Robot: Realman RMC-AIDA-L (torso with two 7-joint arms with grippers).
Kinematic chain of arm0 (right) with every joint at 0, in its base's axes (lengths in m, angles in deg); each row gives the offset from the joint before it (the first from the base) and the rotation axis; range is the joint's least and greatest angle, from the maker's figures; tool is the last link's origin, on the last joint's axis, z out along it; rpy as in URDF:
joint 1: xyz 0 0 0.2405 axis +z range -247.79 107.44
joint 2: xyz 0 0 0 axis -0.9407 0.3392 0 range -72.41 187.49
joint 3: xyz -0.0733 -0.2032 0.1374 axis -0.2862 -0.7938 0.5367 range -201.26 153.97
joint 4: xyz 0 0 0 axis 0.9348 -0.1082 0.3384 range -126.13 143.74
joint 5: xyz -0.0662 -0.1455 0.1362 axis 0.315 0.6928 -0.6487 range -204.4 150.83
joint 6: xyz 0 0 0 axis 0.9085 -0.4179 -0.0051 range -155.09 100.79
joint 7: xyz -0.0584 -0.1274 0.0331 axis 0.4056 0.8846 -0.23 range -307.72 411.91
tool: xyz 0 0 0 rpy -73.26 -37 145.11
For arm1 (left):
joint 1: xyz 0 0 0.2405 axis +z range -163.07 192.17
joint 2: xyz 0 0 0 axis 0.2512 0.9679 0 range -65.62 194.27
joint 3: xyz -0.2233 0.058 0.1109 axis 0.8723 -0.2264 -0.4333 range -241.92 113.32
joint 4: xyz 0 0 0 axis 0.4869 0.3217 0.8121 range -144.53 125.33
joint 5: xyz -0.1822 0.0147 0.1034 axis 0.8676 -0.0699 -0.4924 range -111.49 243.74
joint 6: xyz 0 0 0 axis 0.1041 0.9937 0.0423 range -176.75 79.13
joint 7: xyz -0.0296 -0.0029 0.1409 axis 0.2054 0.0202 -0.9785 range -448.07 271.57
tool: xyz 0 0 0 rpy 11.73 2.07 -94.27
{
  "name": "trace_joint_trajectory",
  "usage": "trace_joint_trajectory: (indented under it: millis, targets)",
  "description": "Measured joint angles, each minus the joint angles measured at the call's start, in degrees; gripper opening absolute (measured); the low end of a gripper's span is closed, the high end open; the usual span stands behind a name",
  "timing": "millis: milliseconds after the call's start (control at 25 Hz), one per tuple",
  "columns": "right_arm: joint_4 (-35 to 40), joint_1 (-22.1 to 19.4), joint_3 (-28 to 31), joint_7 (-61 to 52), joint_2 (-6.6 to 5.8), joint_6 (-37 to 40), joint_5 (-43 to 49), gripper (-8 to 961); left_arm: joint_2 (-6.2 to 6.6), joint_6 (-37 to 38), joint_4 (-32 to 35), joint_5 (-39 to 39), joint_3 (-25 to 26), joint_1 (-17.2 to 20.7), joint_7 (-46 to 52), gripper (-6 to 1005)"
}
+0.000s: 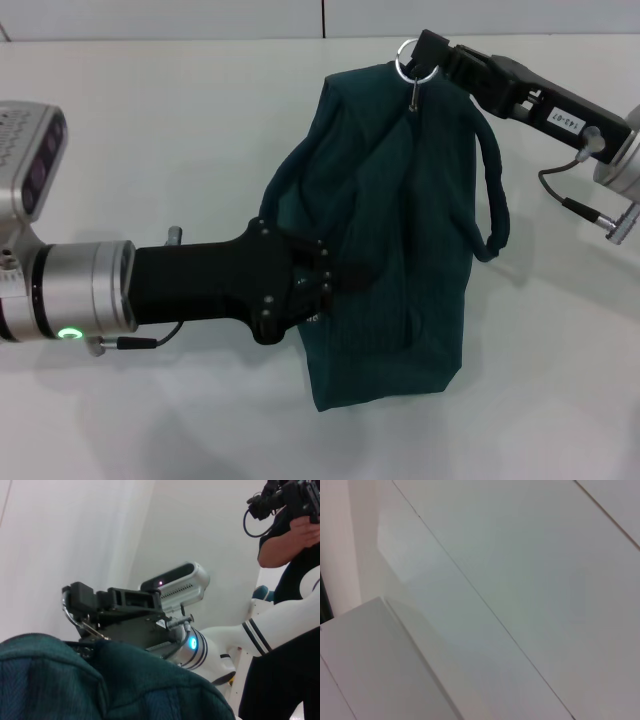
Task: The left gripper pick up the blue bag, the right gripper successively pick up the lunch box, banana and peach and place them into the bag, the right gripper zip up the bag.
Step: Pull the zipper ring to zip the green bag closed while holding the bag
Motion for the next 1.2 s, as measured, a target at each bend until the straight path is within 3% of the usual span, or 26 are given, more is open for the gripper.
trace_joint_trajectory:
  millis: [1200]
  targets:
    - [0.5,-0.4,0.6,-0.2,0.00,-2.6,-0.2,6,0.52,5.7,-1.9,-4.8,0.6,1.1,-2.2,51]
